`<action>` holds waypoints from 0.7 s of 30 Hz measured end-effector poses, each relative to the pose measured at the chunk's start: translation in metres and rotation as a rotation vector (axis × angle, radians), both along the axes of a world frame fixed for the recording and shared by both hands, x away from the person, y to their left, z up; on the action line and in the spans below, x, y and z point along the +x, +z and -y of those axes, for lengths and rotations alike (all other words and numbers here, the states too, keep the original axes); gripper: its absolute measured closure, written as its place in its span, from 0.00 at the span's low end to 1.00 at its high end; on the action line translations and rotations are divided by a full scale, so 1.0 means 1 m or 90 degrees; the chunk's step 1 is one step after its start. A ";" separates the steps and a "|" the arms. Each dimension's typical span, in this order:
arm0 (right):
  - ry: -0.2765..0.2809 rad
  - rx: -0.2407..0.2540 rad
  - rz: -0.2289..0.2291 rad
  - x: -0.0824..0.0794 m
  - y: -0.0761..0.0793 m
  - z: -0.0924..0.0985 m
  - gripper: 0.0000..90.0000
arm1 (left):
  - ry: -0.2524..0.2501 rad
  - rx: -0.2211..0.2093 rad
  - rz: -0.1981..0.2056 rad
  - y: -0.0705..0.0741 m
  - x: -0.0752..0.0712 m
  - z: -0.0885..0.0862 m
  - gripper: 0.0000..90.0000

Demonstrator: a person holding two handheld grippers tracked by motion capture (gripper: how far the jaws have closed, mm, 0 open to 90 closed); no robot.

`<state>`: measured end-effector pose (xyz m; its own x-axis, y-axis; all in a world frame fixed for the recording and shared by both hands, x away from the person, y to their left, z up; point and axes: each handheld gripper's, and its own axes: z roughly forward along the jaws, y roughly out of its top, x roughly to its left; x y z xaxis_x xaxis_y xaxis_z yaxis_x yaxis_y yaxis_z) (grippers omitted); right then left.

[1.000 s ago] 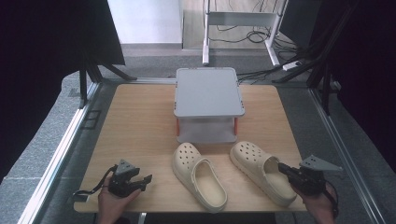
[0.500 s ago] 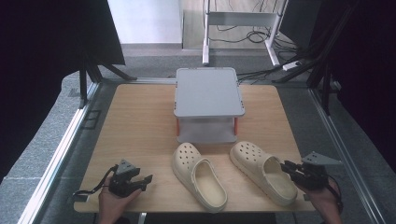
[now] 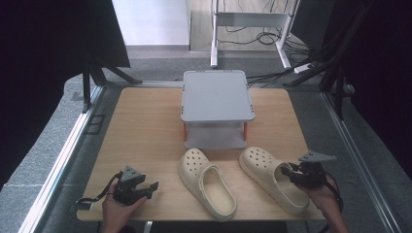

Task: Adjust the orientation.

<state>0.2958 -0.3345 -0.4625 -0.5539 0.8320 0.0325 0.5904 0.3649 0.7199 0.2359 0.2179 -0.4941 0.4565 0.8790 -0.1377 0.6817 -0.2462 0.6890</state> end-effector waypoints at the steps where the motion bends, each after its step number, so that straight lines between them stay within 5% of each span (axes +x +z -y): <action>1: -0.001 -0.004 -0.001 0.001 -0.001 -0.001 0.76 | 0.001 -0.001 0.000 0.000 0.000 0.000 0.45; 10: -0.015 -0.017 -0.002 0.002 -0.001 -0.003 0.83 | 0.001 -0.002 -0.001 0.000 0.000 -0.001 0.45; 21: -0.006 0.024 0.005 -0.004 0.010 -0.027 0.85 | 0.000 -0.002 0.001 0.000 0.000 0.000 0.45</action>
<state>0.2915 -0.3079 -0.4525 -0.5466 0.8353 0.0592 0.5882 0.3326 0.7372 0.2358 0.2181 -0.4939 0.4573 0.8783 -0.1397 0.6808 -0.2446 0.6904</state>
